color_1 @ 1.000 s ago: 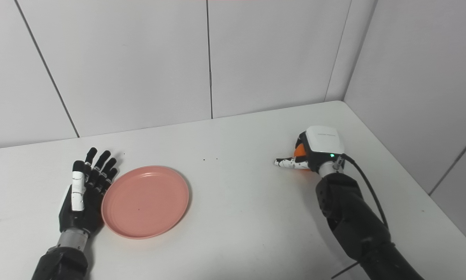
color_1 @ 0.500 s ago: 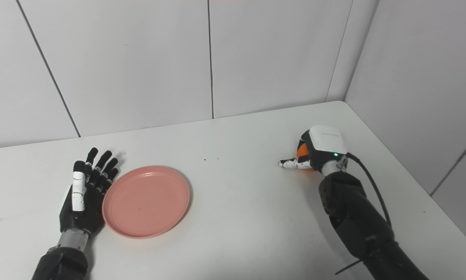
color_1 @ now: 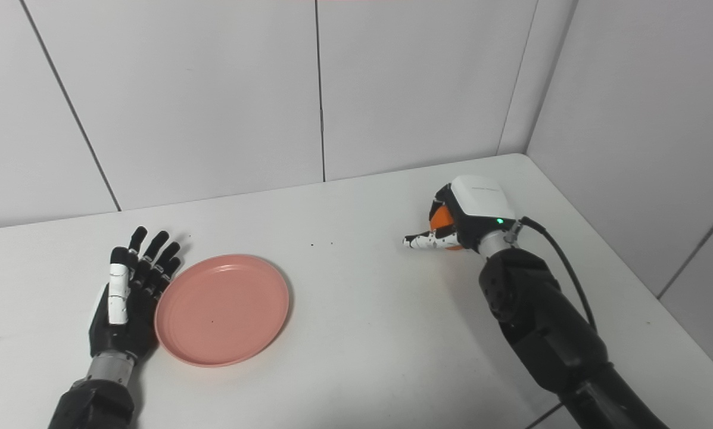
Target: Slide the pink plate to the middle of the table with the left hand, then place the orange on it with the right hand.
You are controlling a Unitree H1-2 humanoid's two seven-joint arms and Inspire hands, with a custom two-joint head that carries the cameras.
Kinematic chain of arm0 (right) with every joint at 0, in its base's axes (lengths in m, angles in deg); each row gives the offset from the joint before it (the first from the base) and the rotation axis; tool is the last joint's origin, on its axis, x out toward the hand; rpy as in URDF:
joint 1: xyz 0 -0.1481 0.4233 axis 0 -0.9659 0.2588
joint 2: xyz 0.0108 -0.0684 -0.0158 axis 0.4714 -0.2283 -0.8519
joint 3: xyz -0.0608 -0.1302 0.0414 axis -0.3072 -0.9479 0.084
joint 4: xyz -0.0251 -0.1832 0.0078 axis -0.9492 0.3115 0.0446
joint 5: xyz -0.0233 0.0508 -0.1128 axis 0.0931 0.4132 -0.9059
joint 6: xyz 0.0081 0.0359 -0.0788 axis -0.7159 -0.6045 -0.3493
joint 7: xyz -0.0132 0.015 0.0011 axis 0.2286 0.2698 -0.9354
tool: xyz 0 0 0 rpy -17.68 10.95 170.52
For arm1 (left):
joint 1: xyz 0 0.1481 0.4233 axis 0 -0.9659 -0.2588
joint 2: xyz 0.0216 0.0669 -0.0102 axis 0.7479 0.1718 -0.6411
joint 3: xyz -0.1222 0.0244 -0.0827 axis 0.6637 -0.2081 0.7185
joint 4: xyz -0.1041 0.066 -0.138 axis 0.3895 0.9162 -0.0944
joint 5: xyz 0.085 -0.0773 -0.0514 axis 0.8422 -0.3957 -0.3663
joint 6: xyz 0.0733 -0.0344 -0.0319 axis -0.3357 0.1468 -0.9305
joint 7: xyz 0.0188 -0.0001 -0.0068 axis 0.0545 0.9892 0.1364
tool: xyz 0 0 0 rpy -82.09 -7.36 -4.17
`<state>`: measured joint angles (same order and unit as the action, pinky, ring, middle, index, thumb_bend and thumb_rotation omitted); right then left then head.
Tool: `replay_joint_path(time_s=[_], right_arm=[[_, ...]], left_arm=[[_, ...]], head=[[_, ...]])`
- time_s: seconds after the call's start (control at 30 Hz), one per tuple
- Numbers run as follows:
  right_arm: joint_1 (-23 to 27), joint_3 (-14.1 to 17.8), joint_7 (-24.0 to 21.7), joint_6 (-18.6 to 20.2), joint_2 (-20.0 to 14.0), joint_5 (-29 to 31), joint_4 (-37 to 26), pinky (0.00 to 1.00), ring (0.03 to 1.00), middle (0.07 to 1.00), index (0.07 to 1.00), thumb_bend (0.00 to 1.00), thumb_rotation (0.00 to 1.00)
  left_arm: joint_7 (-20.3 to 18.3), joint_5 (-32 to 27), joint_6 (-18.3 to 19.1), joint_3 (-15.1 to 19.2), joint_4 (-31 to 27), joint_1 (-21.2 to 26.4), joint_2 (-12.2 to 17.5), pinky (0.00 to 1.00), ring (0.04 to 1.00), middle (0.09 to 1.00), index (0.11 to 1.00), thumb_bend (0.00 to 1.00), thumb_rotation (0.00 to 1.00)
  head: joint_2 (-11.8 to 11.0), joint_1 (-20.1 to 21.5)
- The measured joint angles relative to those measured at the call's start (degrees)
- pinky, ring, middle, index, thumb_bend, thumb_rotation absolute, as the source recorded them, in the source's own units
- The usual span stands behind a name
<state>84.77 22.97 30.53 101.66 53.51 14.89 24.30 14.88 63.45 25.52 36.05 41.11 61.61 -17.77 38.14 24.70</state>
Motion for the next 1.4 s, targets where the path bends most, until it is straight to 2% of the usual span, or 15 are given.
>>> replay_joint_path(time_s=[0.1,0.3,0.37,0.5,0.53,0.63,0.73,0.87,1.03,1.17,1.23,1.3,1.33,1.37,1.4], right_arm=[[2.1,-0.5,-2.0,0.1,1.6,-1.1,-4.0,0.14,0.188,0.254,0.318,0.56,0.49],[5.7,-1.7,-6.6,0.8,5.0,-5.0,-9.8,0.13,0.175,0.245,0.312,0.55,0.43],[6.0,-1.9,-7.3,0.8,5.7,-5.5,-10.2,0.13,0.177,0.240,0.299,0.55,0.40],[6.4,-2.3,-7.5,0.2,6.7,-5.5,-10.4,0.14,0.182,0.249,0.313,0.55,0.39],[6.5,-2.4,-7.5,-0.2,6.8,-5.5,-10.4,0.13,0.182,0.249,0.314,0.55,0.39],[7.0,-2.8,-7.7,-0.7,7.7,-5.6,-10.4,0.16,0.219,0.296,0.354,0.55,0.41],[7.8,-2.9,-8.6,-0.8,9.2,-5.1,-10.6,0.18,0.239,0.312,0.362,0.54,0.40],[8.9,-4.0,-8.6,-1.7,10.6,-4.3,-10.7,0.12,0.164,0.232,0.301,0.54,0.35],[10.0,-6.1,-8.6,-2.8,12.6,-4.6,-10.6,0.13,0.187,0.265,0.380,0.54,0.43],[10.5,-7.3,-8.2,-4.6,14.6,-3.8,-9.2,0.13,0.184,0.248,0.309,0.56,0.38],[10.6,-8.0,-8.1,-5.0,15.6,-3.9,-8.4,0.19,0.210,0.270,0.345,0.57,0.40],[10.6,-9.0,-8.2,-5.1,16.5,-5.1,-7.8,0.40,0.282,0.329,0.426,0.58,0.45],[10.7,-9.5,-8.2,-5.1,16.8,-5.9,-7.5,0.41,0.287,0.333,0.431,0.58,0.46],[10.8,-9.9,-8.4,-5.1,17.0,-6.5,-7.2,0.40,0.303,0.346,0.439,0.58,0.47],[10.8,-10.2,-8.6,-5.1,17.1,-6.8,-7.2,0.28,0.279,0.339,0.433,0.57,0.47]], left_arm=[[0.5,0.1,0.0,0.0,-0.1,0.0,-0.4,0.95,0.907,0.935,1.000,0.82,0.75],[1.0,0.1,-0.1,-0.1,-0.2,0.0,-1.2,0.94,0.905,0.930,1.000,0.82,0.74],[1.3,0.1,-0.1,0.0,-0.3,0.0,-1.5,0.94,0.902,0.925,1.000,0.86,0.70],[2.2,0.3,-0.2,-0.2,-0.5,-0.2,-2.5,0.91,0.894,0.913,1.000,0.86,0.73],[2.3,1.0,-0.4,-0.5,-0.6,-0.3,-2.8,0.90,0.892,0.910,1.000,0.86,0.73],[2.5,1.4,-0.7,-1.0,-0.8,-0.7,-3.7,0.95,0.913,0.922,1.000,0.88,0.72],[2.5,1.6,-0.8,-1.4,-0.8,-1.0,-4.3,0.93,0.904,0.917,1.000,0.89,0.73],[2.8,2.6,-1.2,-1.5,-0.7,-1.1,-5.0,0.94,0.902,0.909,1.000,0.92,0.73],[3.2,2.6,-1.6,-1.4,-0.3,-1.0,-5.6,0.95,0.901,0.913,1.000,0.93,0.71],[3.4,2.8,-1.7,-1.5,-0.3,-1.0,-5.6,0.94,0.892,0.915,1.000,0.92,0.72],[3.4,3.1,-1.7,-1.5,-0.3,-1.0,-5.7,0.95,0.896,0.915,1.000,0.92,0.73],[3.4,3.3,-1.7,-1.5,-0.3,-1.0,-5.7,0.94,0.891,0.911,1.000,0.92,0.73],[3.4,3.3,-1.7,-1.5,-0.3,-1.0,-5.7,0.94,0.891,0.911,1.000,0.92,0.73],[3.4,3.3,-1.7,-1.5,-0.3,-1.0,-5.7,0.94,0.889,0.910,1.000,0.93,0.73],[3.4,3.3,-1.7,-1.5,-0.3,-1.0,-5.7,0.93,0.890,0.908,1.000,0.93,0.72]], head=[[0.0,-0.4],[0.2,-2.0],[0.8,-6.1],[0.4,-8.0],[0.2,-10.3],[0.0,-13.3],[-0.1,-14.4],[-0.5,-16.2],[-0.7,-17.7],[-0.7,-18.2],[-0.8,-18.5],[-0.9,-18.7],[-0.9,-18.7],[-1.0,-18.9],[-1.0,-19.0]])
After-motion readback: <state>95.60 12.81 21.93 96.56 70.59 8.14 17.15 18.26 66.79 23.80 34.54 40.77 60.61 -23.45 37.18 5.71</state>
